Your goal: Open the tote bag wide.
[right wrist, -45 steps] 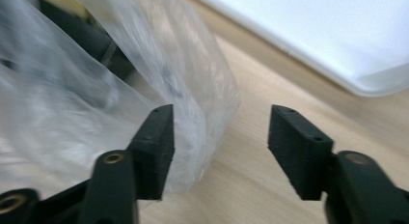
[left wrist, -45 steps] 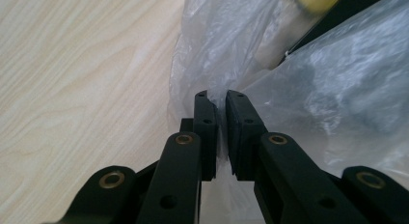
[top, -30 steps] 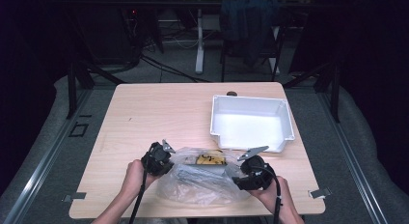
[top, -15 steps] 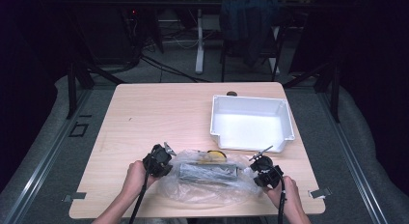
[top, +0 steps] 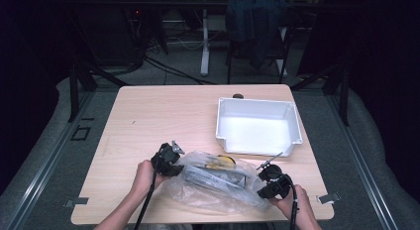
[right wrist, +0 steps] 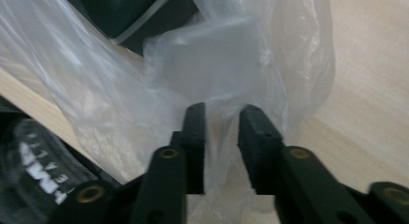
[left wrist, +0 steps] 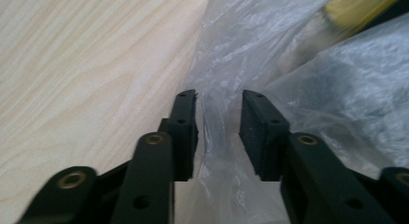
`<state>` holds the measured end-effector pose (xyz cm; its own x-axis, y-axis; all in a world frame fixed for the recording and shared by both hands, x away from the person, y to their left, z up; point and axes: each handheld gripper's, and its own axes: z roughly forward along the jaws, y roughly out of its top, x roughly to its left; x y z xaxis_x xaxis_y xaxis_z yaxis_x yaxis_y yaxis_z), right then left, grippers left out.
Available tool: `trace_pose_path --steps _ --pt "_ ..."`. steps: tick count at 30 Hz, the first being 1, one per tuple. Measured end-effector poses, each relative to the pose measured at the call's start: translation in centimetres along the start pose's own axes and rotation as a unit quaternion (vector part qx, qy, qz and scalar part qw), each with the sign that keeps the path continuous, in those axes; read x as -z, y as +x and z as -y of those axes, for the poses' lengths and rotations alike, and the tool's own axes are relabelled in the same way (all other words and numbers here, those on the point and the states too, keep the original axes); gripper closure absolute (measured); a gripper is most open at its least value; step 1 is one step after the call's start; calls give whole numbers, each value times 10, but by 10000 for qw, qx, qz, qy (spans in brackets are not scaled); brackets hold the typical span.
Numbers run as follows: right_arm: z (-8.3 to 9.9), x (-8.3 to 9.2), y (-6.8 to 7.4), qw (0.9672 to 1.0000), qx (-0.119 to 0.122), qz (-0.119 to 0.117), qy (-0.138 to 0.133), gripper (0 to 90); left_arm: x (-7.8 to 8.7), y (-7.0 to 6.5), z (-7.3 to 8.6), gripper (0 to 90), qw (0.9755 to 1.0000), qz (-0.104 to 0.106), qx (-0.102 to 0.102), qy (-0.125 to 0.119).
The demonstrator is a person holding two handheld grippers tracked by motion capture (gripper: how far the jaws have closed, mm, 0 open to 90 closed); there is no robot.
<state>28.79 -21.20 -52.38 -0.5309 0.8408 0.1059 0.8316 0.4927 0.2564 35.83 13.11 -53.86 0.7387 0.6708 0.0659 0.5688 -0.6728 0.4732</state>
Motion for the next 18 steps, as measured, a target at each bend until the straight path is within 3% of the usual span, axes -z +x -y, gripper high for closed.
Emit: trace_pose_path --steps 4,7,8,15,18 --pt "0 17 -2 9984 -69 -270 -500 509 21 8 -2 437 9997 152 58 -183" --pt "1 28 -1 9966 12 -267 -782 423 33 9 -3 384 9995 176 42 -263" --pt "1 29 2 9953 -69 -274 -928 406 36 8 -3 373 9994 187 43 -285" --pt "-3 41 10 9894 236 -70 -1434 390 60 11 -4 349 9987 158 28 -487" --pt "-4 42 9 9868 220 -67 -1600 359 71 9 -4 344 9974 241 16 -675"
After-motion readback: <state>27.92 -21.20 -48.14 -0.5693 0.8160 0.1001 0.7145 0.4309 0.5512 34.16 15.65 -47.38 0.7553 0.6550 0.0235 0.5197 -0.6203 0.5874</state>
